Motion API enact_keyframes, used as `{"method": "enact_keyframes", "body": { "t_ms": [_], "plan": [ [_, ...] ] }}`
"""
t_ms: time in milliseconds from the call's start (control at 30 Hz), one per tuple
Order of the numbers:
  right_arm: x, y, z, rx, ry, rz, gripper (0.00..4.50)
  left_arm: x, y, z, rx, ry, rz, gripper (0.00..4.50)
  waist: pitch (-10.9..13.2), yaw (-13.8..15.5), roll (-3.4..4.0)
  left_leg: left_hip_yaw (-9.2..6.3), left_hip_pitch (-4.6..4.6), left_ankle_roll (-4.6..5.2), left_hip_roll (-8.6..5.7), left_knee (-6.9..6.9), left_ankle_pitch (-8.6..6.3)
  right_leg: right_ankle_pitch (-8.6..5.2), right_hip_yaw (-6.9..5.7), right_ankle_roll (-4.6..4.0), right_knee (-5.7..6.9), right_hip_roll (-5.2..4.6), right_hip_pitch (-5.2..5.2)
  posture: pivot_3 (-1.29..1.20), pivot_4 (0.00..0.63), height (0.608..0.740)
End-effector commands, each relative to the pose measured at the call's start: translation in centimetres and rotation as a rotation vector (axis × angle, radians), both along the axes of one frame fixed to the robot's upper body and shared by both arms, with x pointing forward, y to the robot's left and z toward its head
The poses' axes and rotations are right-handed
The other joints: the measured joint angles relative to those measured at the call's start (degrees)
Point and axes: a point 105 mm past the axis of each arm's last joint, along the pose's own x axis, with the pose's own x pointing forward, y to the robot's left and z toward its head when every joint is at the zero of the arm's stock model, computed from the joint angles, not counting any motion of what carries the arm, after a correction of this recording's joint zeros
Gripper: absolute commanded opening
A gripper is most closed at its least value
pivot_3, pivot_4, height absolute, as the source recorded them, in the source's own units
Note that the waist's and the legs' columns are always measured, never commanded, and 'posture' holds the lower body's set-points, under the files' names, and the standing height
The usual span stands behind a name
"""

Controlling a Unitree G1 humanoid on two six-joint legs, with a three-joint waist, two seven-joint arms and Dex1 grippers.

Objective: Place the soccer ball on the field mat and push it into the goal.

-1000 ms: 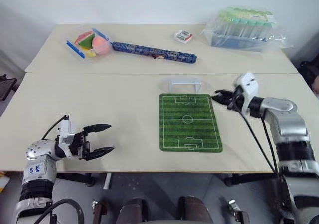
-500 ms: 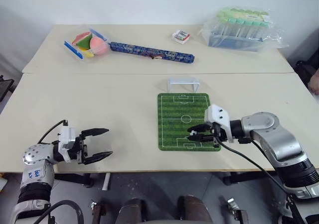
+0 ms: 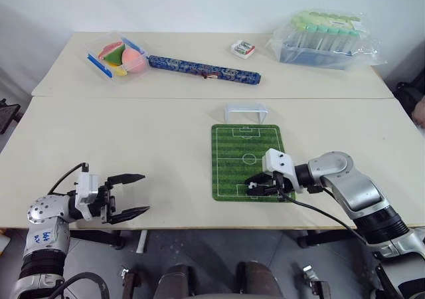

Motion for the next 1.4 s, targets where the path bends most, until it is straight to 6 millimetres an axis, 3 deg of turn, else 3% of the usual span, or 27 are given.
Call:
{"method": "enact_keyframes", "body": {
  "t_ms": [33,167,467,667,833,967,1167,1400],
  "plan": [
    [0.1,0.1,-0.3,-0.005,-0.003,0.003,1.57,-0.5,0.1,0.9,-0.003,-0.035,-0.033,4.5,0.0,0.0,-0.01,0.0,0.0,0.0,0.0,0.0,0.0,0.0,0.0,0.0,0.0,0.0,0.0,0.0,0.15,0.74],
    [0.3,0.4,-0.1,0.005,-0.024,0.008,2.69,-0.3,0.0,1.0,-0.008,-0.038,-0.035,4.5,0.0,0.0,-0.02,0.0,0.0,0.0,0.01,0.08,0.0,0.0,0.0,0.0,0.03,0.01,0.03,0.0,0.15,0.74],
    [0.1,0.8,1.5,0.011,-0.072,0.033,2.69,0.3,-0.3,1.2,-0.016,-0.041,-0.04,4.5,0.0,0.0,-0.02,0.0,0.0,0.0,0.03,0.11,0.0,0.0,0.0,0.0,0.06,0.01,0.02,0.0,0.15,0.74],
    [-0.4,1.4,4.6,0.064,-0.149,0.034,2.69,0.2,-0.6,1.2,-0.025,-0.035,-0.065,4.5,0.0,0.0,-0.02,-0.01,-0.01,0.0,0.03,0.11,0.0,0.0,0.0,0.0,0.06,0.01,0.01,0.0,0.15,0.74],
    [-2.4,1.3,5.7,0.106,-0.147,0.075,1.49,-0.2,-1.1,1.4,-0.04,-0.019,-0.12,4.5,0.0,0.2,-0.06,-0.03,-0.01,0.0,0.02,0.09,-0.01,0.0,0.0,0.0,0.06,0.0,0.01,0.0,0.15,0.74],
    [-4.1,0.3,3.9,0.055,-0.079,0.112,0.15,0.0,-1.5,1.6,-0.053,-0.02,-0.15,4.5,0.1,0.4,-0.19,-0.06,-0.02,0.03,-0.01,0.12,-0.04,0.0,-0.02,0.0,0.03,-0.01,0.05,0.0,0.15,0.74],
    [-4.2,0.5,2.8,0.072,-0.044,0.107,0.07,0.2,-1.6,2.0,-0.064,-0.027,-0.151,4.5,0.1,0.0,-0.21,-0.02,-0.01,0.02,0.05,0.13,-0.04,0.0,-0.01,0.0,0.04,0.03,0.03,0.0,0.15,0.74],
    [-1.5,0.0,0.7,0.063,-0.055,0.023,0.07,0.2,-1.1,2.1,-0.048,-0.024,-0.137,4.5,0.1,0.1,-0.29,0.0,-0.01,0.01,0.02,0.13,-0.05,0.0,0.0,0.0,0.03,0.02,0.03,0.0,0.15,0.74]
  ]
}}
